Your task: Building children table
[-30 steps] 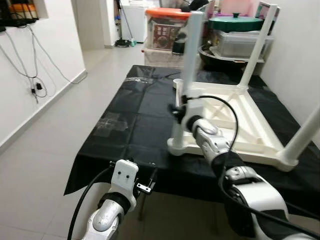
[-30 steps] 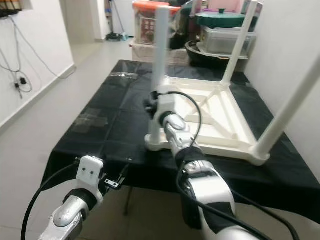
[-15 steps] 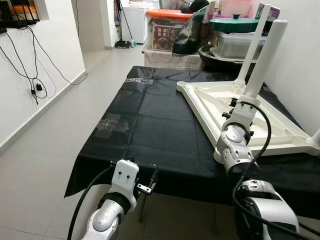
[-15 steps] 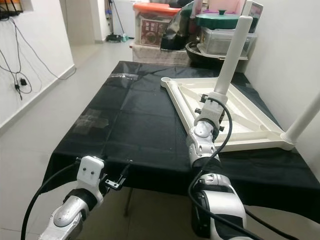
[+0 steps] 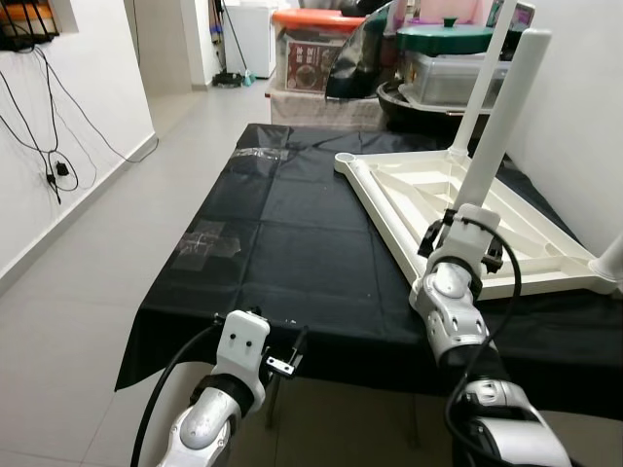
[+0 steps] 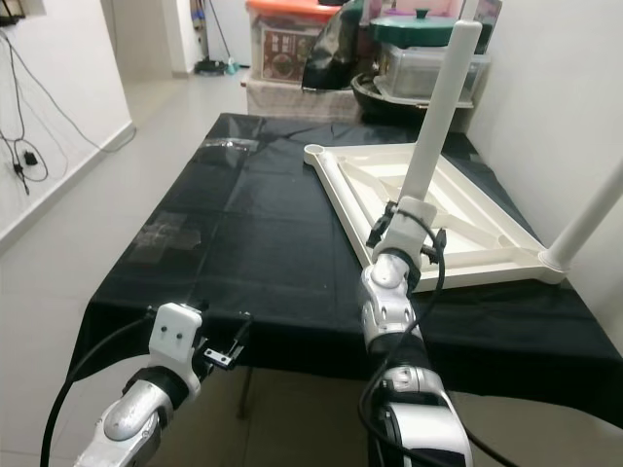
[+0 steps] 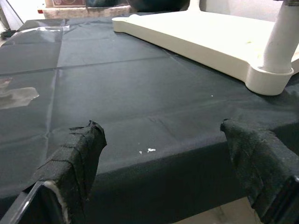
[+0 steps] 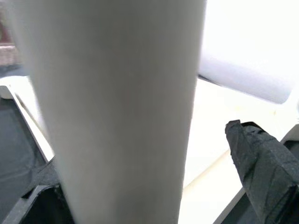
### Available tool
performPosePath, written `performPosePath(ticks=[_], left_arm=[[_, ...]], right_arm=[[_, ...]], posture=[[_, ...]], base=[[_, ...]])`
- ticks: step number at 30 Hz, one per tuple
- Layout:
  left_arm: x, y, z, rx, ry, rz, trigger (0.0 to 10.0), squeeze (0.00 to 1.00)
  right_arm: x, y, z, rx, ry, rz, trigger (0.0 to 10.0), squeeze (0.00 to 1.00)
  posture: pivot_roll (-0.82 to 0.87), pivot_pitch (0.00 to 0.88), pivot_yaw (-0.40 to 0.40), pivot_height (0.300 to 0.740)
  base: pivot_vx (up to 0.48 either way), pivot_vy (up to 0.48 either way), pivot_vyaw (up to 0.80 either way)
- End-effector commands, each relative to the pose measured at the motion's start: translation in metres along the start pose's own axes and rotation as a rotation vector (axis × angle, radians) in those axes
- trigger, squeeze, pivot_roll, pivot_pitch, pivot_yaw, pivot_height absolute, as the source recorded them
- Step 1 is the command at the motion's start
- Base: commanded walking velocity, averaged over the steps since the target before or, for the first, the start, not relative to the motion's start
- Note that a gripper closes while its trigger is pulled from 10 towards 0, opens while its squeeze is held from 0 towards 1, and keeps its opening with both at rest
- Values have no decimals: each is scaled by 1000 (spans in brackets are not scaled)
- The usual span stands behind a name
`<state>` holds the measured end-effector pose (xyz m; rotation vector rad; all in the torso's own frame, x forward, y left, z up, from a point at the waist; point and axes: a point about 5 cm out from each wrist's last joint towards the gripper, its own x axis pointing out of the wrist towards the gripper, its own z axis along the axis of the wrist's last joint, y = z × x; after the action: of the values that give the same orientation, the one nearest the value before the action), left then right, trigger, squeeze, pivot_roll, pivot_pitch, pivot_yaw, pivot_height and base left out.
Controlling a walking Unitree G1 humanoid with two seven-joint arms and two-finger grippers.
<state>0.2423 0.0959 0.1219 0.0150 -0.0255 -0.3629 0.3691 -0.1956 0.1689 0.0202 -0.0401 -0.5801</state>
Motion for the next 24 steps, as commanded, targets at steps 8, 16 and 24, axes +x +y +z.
performPosePath(ticks=[8,16,24], left_arm=[[-1,2,-4,0,30,-5,10000,0],[0,3,-5,0,34,-9,10000,0],[1,4,-4,3,32,-8,10000,0]], right_arm=[[-33,-28,-13,-51,22,19,10000,0],[-63,-34,-22,-76,31,235,10000,0],[-85,2,-11,94,48,632,10000,0]], posture=[[76,0,-44,740],[70,0,-37,740],[70,0,-37,740]], base=[[0,0,0],[0,0,0],[0,0,0]])
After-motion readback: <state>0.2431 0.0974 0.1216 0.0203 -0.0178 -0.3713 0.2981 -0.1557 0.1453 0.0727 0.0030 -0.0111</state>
